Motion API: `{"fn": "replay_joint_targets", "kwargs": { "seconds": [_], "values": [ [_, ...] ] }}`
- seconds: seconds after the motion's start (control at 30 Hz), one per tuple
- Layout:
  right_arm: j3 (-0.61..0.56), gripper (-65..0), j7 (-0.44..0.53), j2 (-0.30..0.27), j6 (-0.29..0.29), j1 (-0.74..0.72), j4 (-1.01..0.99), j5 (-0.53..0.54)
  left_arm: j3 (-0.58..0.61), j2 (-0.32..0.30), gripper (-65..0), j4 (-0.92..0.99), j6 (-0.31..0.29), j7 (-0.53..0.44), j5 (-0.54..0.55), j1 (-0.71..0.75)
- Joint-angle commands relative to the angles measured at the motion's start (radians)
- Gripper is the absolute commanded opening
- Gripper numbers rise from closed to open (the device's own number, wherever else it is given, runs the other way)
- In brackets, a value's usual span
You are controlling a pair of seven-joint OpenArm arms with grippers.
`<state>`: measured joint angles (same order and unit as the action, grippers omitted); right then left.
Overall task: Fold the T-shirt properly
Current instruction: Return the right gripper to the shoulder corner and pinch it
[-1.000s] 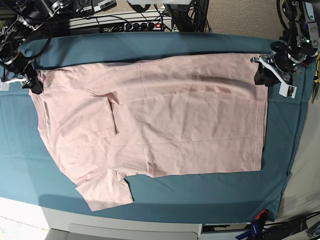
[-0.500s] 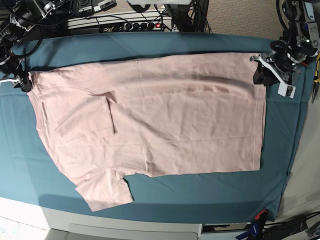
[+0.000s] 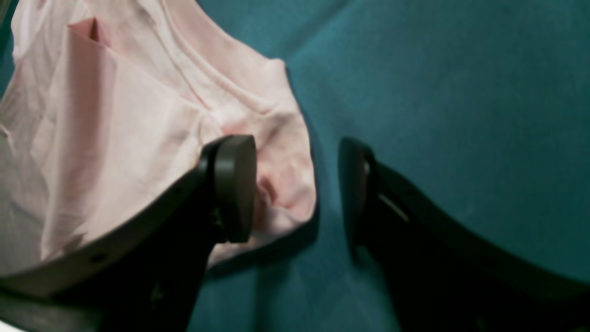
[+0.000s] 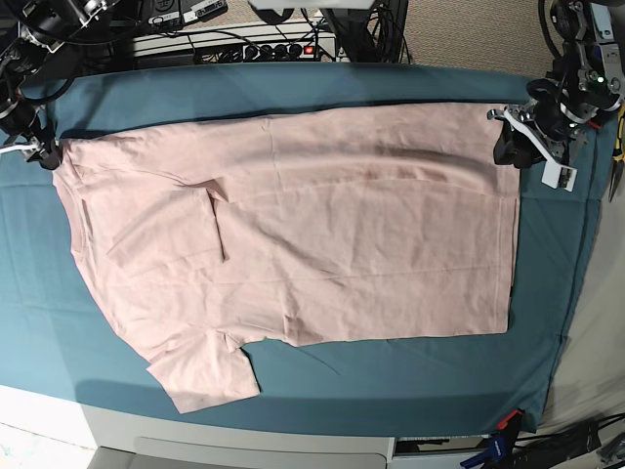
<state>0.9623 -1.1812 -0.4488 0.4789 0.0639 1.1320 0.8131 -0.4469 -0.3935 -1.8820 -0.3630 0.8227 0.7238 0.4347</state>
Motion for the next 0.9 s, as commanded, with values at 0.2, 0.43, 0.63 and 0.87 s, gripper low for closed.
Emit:
{"fn": "replay_joint_targets", "kwargs": {
  "seconds": [0.2, 0.43, 0.63, 0.87],
  "values": [
    [0.0, -35.5, -0.117, -0.014, 0.042, 0.008, 0.0, 0.087, -0.006, -0.014, -41.8, -0.013, -0.004, -0.015, 0.017, -0.003],
    [-0.001, -35.6, -0.138, -0.014, 0.06, 0.008, 0.0, 0.119, -0.006, -0.014, -41.8, -0.013, -0.004, -0.015, 0.016, -0.003],
    [-0.001, -35.6, -0.189, -0.014, 0.117, 0.008, 0.0, 0.24, -0.006, -0.014, -41.8, -0.013, -0.004, -0.014, 0.016, -0.002],
    [-0.001, -35.6, -0.206, -0.014, 0.144, 0.008, 0.0, 0.27, -0.006, -0.014, -41.8, -0.013, -0.004, -0.014, 0.016, -0.002]
  ]
}}
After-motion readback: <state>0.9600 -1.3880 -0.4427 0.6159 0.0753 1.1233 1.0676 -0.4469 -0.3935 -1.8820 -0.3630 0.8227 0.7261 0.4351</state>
